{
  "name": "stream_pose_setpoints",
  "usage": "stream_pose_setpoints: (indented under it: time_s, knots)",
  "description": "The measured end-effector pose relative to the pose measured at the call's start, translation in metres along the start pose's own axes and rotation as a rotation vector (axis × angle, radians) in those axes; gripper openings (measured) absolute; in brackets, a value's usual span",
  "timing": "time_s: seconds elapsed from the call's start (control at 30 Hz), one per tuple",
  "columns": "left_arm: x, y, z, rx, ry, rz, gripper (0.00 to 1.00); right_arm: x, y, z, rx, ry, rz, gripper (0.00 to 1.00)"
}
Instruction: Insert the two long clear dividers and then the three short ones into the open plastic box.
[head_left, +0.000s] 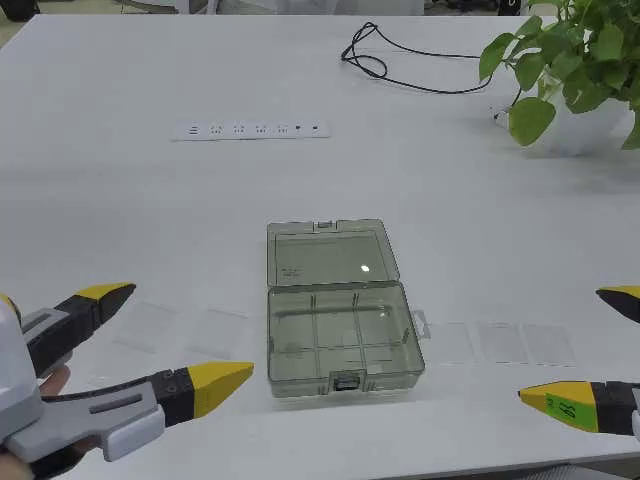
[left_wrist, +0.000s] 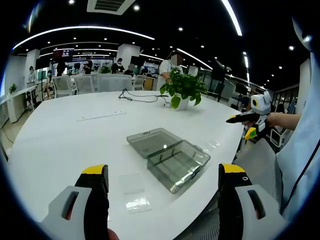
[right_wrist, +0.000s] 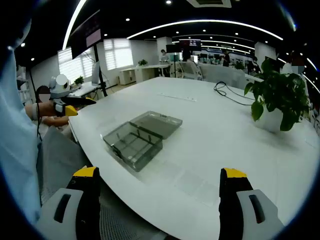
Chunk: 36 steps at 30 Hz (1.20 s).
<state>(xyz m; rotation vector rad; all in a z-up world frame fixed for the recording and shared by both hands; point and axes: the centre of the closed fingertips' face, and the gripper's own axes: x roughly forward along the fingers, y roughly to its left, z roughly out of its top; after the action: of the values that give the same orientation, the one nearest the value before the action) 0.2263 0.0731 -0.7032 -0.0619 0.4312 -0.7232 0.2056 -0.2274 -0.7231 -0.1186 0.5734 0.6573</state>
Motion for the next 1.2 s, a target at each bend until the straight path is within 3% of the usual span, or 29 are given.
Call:
stream_pose_setpoints:
  time_s: [0.6,1.2]
  knots:
    - [-0.0026,-0.0020,0.0010,0.008,0.012,-0.002,0.93,0.0044,0.0016,0.0021,-0.022,0.014,0.021,1.00]
    - [0.0013,-0.0057,-0.0070,0.007,0.023,0.001,0.92,0.0039,0.0012,-0.0002,-0.007,0.003,0.018,1.00]
